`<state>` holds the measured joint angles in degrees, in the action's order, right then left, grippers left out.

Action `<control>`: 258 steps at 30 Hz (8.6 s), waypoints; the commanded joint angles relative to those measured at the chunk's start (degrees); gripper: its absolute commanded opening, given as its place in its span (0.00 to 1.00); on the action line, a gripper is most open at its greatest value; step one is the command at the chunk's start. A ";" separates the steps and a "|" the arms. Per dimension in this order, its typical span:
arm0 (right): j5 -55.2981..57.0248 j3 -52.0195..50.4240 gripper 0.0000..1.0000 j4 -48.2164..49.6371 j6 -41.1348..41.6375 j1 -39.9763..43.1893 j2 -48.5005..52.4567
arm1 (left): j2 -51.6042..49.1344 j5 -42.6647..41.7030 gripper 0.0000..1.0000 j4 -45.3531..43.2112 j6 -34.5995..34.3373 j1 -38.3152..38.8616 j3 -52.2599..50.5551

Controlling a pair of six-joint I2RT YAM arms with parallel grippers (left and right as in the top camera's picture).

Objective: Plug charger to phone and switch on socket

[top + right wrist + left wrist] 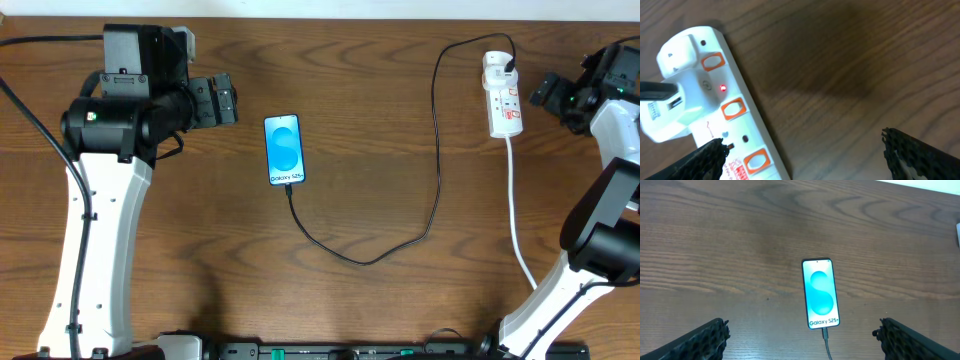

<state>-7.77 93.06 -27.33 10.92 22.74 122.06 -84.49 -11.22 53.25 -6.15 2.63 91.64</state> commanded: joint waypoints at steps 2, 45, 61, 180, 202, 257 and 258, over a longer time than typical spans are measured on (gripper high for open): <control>0.59 0.96 0.99 1.49 -1.81 -0.92 2.12 | 0.59 0.59 0.98 0.09 0.13 -0.11 0.52; 6.78 0.92 0.99 11.63 -5.44 -4.57 9.22 | 0.59 0.59 0.98 0.11 0.13 -0.11 0.52; 8.13 0.90 0.98 8.46 -5.46 -4.42 9.22 | 0.59 0.59 0.98 0.11 0.13 -0.11 0.52; -5.77 -24.24 0.99 -23.39 -19.58 -18.14 -84.35 | 0.59 0.57 0.98 0.11 0.13 -0.11 0.48; -3.26 -81.99 0.99 22.95 -19.58 -21.09 -117.15 | 0.59 0.59 0.98 0.11 0.13 -0.11 0.48; -1.36 -92.74 0.99 23.71 -19.34 -23.17 -121.74 | 6.45 2.89 0.98 -3.26 0.46 -0.22 -2.38; -1.36 -92.74 0.99 23.71 -19.34 -23.17 -121.74 | 8.13 2.89 0.98 -4.81 1.03 -0.22 -3.76</control>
<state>-9.96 0.38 -3.25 -8.23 0.01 0.67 -81.76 -9.54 50.11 -6.09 2.61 89.91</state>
